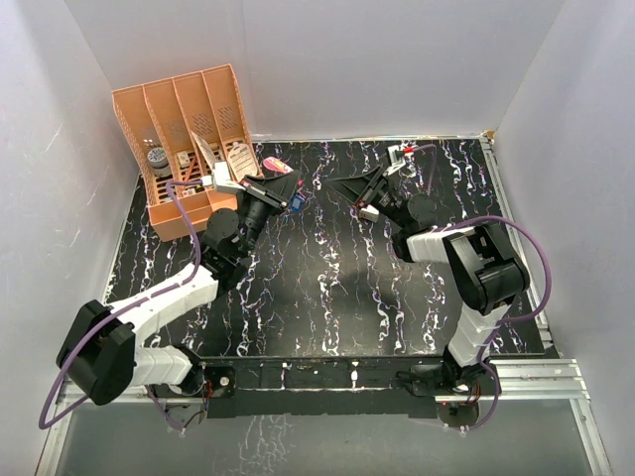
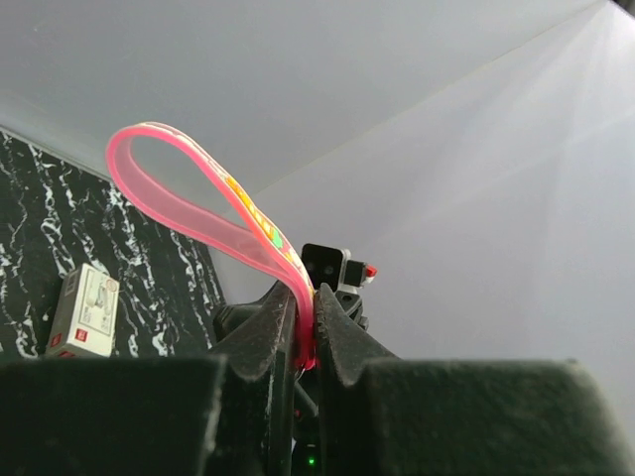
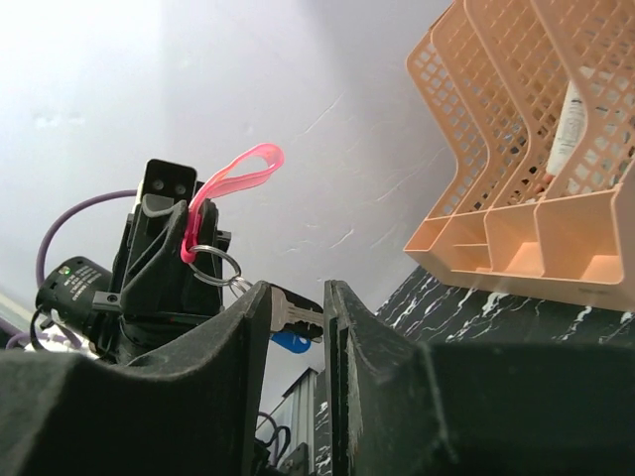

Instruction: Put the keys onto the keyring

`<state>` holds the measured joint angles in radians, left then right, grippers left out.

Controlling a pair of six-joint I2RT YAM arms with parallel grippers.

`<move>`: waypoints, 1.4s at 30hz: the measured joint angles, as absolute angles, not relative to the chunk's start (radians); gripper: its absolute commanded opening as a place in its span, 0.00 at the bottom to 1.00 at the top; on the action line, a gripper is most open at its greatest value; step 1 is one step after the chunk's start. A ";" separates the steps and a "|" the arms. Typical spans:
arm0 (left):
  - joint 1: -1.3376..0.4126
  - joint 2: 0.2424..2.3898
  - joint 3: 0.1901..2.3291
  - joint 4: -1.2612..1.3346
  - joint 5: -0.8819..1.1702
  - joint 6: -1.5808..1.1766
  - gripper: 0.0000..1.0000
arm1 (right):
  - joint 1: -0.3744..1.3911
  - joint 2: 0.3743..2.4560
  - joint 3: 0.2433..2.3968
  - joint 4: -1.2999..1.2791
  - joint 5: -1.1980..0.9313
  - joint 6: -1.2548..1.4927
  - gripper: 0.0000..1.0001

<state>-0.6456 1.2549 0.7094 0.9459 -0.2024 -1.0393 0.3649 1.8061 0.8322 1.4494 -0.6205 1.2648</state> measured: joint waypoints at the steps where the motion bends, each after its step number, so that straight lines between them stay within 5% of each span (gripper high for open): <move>1: -0.646 1.252 0.715 0.925 -0.202 -1.033 0.00 | 0.356 1.806 0.830 1.449 -0.620 1.264 0.27; 13: -0.645 1.254 0.921 0.607 -0.141 -0.957 0.00 | 0.341 1.671 0.826 1.378 -0.677 1.054 0.30; 23: -0.621 1.307 1.077 0.384 -0.010 -0.914 0.00 | 0.343 1.475 0.830 1.038 -0.675 0.694 0.35; 42: -0.461 1.438 1.163 0.345 0.476 -0.853 0.00 | 0.353 1.336 0.875 0.582 -0.593 0.357 0.44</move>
<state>-0.4610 1.4384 1.1633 0.3454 0.4763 -0.8532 0.3534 1.3361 0.8753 0.5823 -0.5934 0.3573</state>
